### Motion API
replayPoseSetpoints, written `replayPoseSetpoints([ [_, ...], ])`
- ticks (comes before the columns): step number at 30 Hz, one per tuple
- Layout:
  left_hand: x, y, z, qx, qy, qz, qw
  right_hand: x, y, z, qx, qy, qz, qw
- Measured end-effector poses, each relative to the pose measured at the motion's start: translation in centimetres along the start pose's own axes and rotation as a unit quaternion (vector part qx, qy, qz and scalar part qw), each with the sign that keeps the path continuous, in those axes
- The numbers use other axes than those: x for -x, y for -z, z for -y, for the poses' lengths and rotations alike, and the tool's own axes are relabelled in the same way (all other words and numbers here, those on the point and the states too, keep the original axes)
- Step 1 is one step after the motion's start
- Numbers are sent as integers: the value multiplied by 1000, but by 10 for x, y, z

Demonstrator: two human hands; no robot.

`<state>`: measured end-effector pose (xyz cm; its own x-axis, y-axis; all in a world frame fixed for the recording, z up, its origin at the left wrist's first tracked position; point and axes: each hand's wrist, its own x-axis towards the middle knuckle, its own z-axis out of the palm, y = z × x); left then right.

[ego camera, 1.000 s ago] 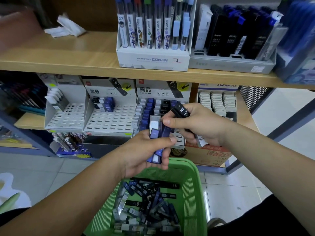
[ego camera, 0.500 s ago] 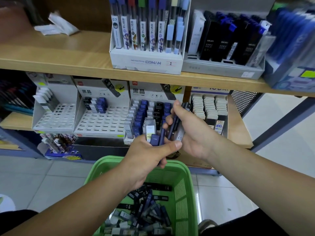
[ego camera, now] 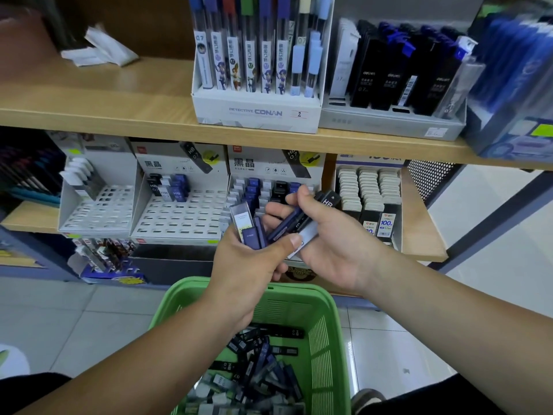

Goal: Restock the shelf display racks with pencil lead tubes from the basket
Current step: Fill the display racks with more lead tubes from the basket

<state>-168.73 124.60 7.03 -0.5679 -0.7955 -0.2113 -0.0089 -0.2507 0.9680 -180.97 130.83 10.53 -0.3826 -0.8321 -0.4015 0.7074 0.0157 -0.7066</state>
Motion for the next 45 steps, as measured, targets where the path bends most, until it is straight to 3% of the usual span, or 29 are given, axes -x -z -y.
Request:
replayPoseSetpoints([
  [5,-2,0,0,4,10,-1,1000,-5,2,-3,18,14,-43,999],
  [8,-4,2,-2,-2,12,-6,1000,-6,4,-2,20,34,-115,993],
  [12,-6,5,-6,22,44,-1,999,-4,16,9,155,105,-194,963],
  [15,-6,7,-7,18,75,36,996,-3,26,19,268,102,-156,945],
  [24,-11,13,-9,34,108,50,992,1,31,32,270,32,-33,962],
  [31,-12,13,-15,54,91,63,992,0,38,35,179,-9,-30,983],
  [45,-4,15,-20,31,101,130,986,-2,22,25,182,-70,-67,978],
])
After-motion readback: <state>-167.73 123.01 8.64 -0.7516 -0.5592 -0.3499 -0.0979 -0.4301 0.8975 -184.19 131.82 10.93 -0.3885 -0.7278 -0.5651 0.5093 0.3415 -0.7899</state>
